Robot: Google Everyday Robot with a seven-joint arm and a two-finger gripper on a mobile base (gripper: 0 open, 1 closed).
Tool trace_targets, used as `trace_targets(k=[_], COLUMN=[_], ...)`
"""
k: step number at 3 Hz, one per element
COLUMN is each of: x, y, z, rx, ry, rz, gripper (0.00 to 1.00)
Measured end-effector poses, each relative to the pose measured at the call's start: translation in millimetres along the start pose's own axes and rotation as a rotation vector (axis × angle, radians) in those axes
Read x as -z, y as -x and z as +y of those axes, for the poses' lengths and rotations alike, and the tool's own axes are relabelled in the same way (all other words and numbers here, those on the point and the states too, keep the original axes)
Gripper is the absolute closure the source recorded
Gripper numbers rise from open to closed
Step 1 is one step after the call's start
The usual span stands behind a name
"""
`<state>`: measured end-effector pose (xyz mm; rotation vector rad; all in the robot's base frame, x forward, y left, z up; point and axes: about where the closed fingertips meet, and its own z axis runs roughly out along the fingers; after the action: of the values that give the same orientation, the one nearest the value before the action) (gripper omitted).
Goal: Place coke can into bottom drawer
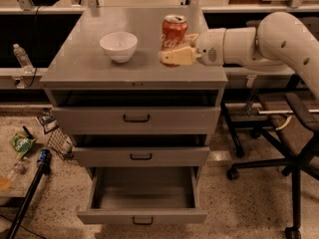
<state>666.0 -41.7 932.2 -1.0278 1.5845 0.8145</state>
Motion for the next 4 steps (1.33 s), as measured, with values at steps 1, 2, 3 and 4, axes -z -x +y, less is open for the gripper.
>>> trace_targets(k=[1, 2, 3, 4], x=[0, -13, -43, -47], y=[-19, -66, -119, -132], z=[54, 110, 131, 134], rx=[0.021, -0.004, -0.077, -0.09], ry=[0.034, 0.018, 0.001, -0.008], rz=[0.028, 0.086, 0.133, 0.139], gripper=[1.0, 1.0, 1.0, 1.0])
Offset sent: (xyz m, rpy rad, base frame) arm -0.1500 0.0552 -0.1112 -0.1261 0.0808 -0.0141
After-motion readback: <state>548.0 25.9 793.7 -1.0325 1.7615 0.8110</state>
